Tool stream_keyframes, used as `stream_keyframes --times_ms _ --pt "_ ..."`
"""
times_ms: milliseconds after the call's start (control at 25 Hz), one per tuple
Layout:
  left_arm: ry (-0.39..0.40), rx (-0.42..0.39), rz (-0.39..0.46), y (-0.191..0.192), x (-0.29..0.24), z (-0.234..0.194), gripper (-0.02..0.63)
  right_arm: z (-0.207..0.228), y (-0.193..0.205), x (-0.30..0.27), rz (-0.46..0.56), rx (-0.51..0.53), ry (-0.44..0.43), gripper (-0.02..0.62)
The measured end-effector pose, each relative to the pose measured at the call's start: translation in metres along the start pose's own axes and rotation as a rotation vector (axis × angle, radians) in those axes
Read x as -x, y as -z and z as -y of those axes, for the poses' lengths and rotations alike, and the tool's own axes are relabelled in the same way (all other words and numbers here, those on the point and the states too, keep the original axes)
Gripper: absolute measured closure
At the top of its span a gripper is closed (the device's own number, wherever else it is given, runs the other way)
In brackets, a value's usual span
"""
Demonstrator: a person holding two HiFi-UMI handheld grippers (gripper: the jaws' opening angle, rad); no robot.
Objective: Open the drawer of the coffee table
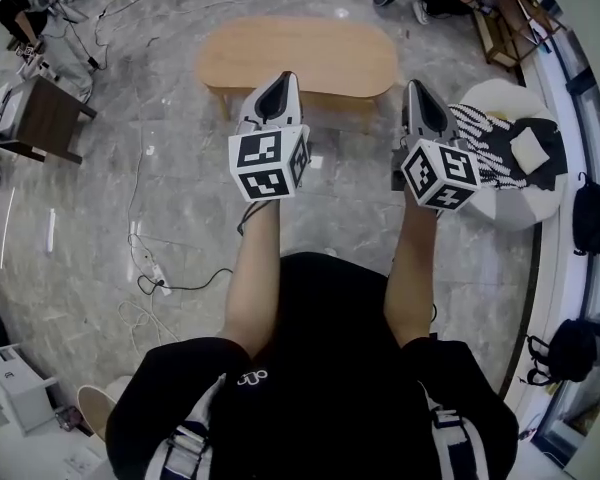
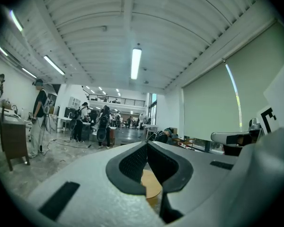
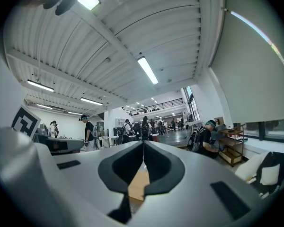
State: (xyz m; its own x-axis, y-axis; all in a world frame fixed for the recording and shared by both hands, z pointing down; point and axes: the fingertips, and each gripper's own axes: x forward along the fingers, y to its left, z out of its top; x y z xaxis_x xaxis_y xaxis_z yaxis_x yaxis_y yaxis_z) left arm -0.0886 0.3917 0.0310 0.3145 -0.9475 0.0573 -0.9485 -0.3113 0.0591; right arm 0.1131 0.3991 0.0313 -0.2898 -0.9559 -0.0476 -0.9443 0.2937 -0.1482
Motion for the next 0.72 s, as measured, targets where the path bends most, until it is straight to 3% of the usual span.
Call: stream_keyframes --times_ms 720 --pt "-0.068 -0.006 0.03 -0.007 -0.013 -0.024 0.597 0.0 -0.004 -0.029 0.03 0.003 -0.063 0.583"
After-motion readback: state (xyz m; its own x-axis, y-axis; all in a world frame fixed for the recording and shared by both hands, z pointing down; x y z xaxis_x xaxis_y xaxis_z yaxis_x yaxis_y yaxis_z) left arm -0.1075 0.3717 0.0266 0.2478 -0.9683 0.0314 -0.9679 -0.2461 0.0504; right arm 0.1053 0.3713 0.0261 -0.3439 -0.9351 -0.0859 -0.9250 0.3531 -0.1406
